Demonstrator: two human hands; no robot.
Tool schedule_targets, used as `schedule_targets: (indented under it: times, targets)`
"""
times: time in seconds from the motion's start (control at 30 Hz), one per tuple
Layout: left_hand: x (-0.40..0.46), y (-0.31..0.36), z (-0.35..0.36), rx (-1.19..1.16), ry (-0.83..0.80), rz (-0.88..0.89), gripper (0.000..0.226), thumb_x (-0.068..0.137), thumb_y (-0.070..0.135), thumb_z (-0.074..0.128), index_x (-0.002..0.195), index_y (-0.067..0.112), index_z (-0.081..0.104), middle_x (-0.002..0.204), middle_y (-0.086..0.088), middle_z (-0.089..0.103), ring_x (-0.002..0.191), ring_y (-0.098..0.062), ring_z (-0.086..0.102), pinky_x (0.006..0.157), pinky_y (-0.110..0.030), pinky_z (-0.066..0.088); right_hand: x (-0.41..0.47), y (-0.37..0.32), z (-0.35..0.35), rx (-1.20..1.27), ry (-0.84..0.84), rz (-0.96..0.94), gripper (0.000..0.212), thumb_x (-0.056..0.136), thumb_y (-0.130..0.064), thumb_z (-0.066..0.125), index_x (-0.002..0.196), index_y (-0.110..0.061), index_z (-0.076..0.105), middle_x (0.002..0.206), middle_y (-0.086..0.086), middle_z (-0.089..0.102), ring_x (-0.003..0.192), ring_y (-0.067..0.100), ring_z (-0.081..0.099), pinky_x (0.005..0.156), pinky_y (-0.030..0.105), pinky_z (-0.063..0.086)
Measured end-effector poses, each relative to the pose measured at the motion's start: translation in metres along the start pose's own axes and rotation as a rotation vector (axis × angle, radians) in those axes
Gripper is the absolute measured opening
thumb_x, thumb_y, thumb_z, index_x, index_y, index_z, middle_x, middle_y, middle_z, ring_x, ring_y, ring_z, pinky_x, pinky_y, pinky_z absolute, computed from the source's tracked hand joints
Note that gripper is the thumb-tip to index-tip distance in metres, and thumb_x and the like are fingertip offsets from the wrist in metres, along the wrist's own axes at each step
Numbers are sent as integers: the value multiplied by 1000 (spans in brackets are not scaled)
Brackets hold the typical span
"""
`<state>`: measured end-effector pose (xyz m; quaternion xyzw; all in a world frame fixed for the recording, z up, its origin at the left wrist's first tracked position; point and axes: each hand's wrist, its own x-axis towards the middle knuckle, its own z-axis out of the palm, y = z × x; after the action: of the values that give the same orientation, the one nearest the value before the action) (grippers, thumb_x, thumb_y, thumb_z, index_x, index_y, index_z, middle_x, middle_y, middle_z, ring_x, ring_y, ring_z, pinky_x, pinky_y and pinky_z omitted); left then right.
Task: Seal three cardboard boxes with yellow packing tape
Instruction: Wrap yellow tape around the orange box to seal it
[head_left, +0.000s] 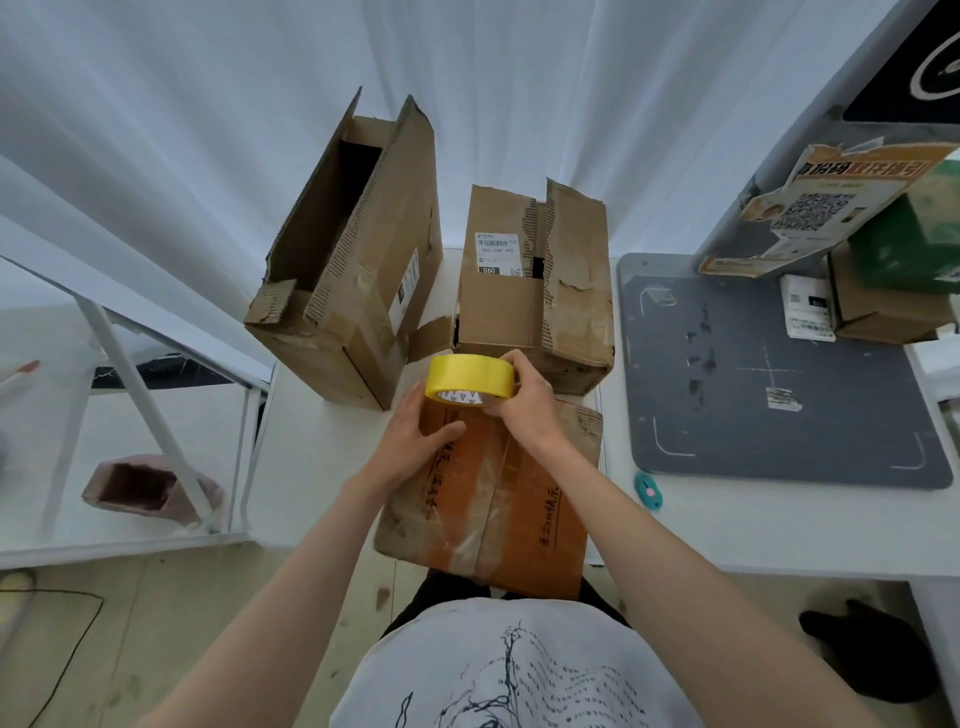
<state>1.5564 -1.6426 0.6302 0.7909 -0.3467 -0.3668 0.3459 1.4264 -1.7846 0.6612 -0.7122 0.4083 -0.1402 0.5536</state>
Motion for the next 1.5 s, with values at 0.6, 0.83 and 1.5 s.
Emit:
schedule_targets:
  times: [0.6,0.83,1.5]
  targets:
    - [16,-25,17,-30,-83,-36,94,95,34,69,161,40,2,164,-1,22,148,-21,27,122,-47,27,-5,23,-68,-461,433,-123,47,69,10,63,110,-13,65,107,1,53,103,15,35,82,32,39]
    - [14,-26,20,-29,-68,-24,92,97,35,67,162,38,1,165,-1,19,150,-20,22,122,-44,23,-32,51,-80,-323,354,-167,42,87,5,58,118,-22,52,111,-3,52,103,17,51,76,29,48]
    - [-2,-3,59,814,17,259,74,102,61,9,162,20,-8,169,0,-14,154,-13,-19,127,-37,-9,-40,57,-79,-200,302,-179,62,75,5,76,126,-18,50,124,3,49,114,13,47,82,17,40]
